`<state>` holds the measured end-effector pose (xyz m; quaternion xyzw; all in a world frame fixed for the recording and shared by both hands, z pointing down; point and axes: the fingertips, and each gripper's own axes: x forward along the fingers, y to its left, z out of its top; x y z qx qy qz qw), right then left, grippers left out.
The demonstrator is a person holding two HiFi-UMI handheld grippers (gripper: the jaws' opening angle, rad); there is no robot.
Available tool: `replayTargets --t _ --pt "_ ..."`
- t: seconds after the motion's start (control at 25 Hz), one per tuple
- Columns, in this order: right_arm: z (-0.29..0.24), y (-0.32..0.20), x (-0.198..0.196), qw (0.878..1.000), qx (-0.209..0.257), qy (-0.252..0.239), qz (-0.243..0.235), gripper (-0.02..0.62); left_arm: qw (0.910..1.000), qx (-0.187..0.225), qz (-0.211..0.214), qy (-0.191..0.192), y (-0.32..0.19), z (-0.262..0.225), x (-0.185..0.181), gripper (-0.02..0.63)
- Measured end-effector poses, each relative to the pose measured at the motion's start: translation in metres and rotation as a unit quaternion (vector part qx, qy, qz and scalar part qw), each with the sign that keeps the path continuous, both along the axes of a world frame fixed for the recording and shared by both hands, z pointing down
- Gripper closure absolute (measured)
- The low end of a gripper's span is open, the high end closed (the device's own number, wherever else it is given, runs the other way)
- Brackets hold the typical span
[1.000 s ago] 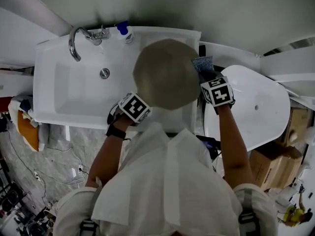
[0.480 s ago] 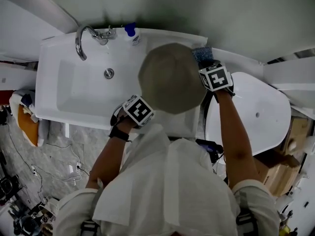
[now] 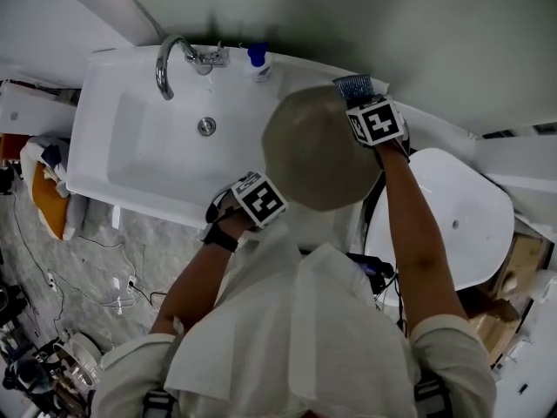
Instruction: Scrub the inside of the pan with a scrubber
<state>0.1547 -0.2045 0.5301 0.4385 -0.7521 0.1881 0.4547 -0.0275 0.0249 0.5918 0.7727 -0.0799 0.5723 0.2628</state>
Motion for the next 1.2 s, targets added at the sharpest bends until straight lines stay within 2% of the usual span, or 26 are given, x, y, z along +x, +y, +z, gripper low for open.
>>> replayTargets --t 0.36,0.56,0.8,1.0,1.2 --pt "-0.003 -0.023 -0.070 0.998 0.000 -0.041 -0.038 0.577 1.0000 -0.003 0.001 0.001 0.001 0.000 0.001 0.346" --pt "-0.003 -0.014 -0.111 0.996 -0.006 -0.065 -0.065 0.577 1.0000 -0.002 0.003 0.000 0.001 0.001 0.001 0.346" --pt "-0.004 0.006 -0.161 0.989 -0.010 -0.084 -0.123 0.577 1.0000 -0.003 0.007 -0.001 0.002 0.001 -0.001 0.345" --pt "-0.005 0.030 -0.176 0.983 -0.027 -0.121 -0.136 0.577 1.0000 0.003 0.000 0.007 0.001 0.001 0.001 0.344" --pt "-0.004 0.061 -0.152 0.984 -0.043 -0.127 -0.120 0.577 0.9998 0.012 -0.005 0.015 0.001 -0.002 0.002 0.342"
